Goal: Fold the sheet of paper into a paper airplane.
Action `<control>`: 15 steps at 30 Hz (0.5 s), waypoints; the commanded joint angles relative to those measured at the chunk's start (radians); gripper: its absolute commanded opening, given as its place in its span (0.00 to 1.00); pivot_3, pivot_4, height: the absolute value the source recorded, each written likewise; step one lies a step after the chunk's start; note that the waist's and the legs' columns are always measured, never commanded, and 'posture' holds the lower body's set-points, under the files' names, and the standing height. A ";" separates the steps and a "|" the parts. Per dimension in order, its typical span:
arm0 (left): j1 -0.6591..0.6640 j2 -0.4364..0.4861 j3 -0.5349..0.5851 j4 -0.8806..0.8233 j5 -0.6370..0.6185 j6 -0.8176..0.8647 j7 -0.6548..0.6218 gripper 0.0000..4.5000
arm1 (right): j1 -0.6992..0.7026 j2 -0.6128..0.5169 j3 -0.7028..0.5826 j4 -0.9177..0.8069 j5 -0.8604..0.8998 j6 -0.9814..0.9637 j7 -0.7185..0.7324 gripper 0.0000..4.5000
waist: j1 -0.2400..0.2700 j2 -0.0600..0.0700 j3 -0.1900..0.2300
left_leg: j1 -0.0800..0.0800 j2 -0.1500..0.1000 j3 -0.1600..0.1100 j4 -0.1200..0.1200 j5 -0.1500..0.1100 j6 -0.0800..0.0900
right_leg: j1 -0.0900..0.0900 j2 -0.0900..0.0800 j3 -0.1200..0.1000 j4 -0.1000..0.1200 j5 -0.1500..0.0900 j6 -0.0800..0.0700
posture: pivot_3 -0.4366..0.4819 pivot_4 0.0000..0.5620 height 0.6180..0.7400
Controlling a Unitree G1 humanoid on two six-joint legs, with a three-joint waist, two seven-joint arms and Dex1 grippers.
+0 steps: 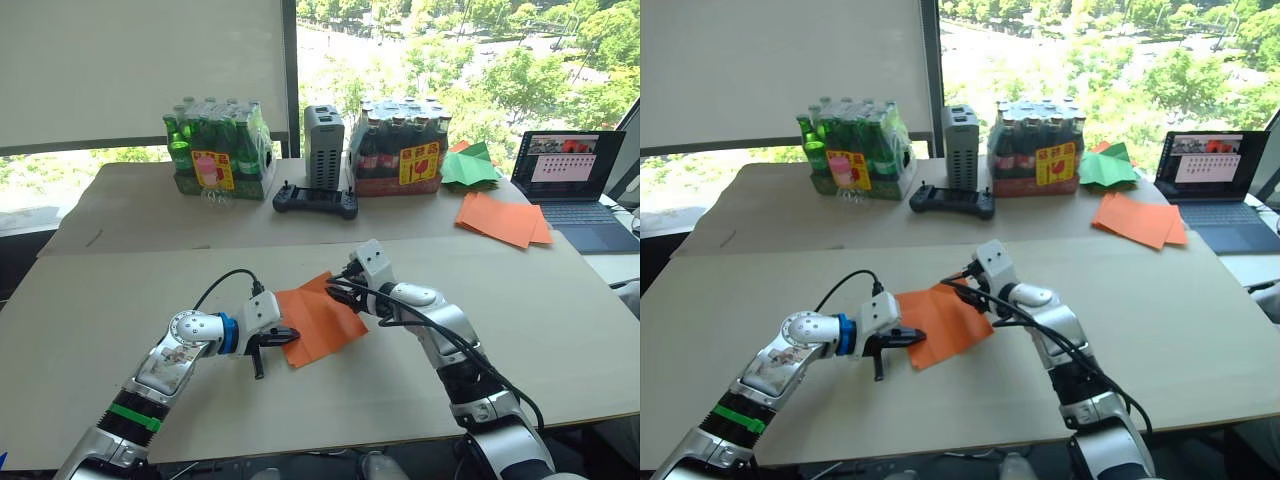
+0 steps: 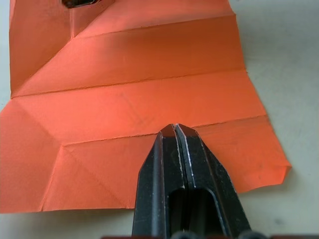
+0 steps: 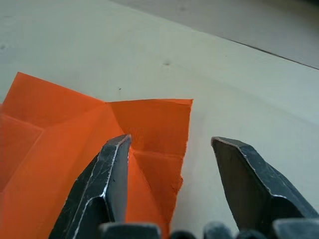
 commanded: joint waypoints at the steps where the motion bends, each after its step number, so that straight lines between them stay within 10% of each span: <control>1: 0.014 0.002 -0.008 -0.003 0.023 0.020 0.007 0.00 | -0.052 0.006 -0.039 0.072 0.038 -0.049 0.050 0.64 | 0.000 0.000 0.000 | 0.000 0.000 0.000 0.000 0.000 0.000 | 0.000 0.000 0.000 0.000 0.000 0.000 | 0.48 0.27 0.86; 5: 0.016 0.005 -0.005 -0.011 0.023 0.027 0.009 0.00 | -0.086 0.005 -0.055 0.147 0.066 -0.076 0.118 0.64 | -0.001 0.000 0.000 | 0.000 0.000 0.000 0.000 0.000 0.000 | 0.000 0.000 0.000 0.000 0.000 0.000 | 0.48 0.27 0.86; 15: 0.018 0.013 0.009 -0.017 0.021 0.035 0.011 0.00 | -0.076 0.010 -0.050 0.166 0.068 -0.100 0.169 0.01 | -0.002 0.000 0.000 | 0.000 0.000 0.000 0.000 0.000 0.000 | -0.001 0.000 0.000 0.000 0.000 0.000 | 0.48 0.27 0.86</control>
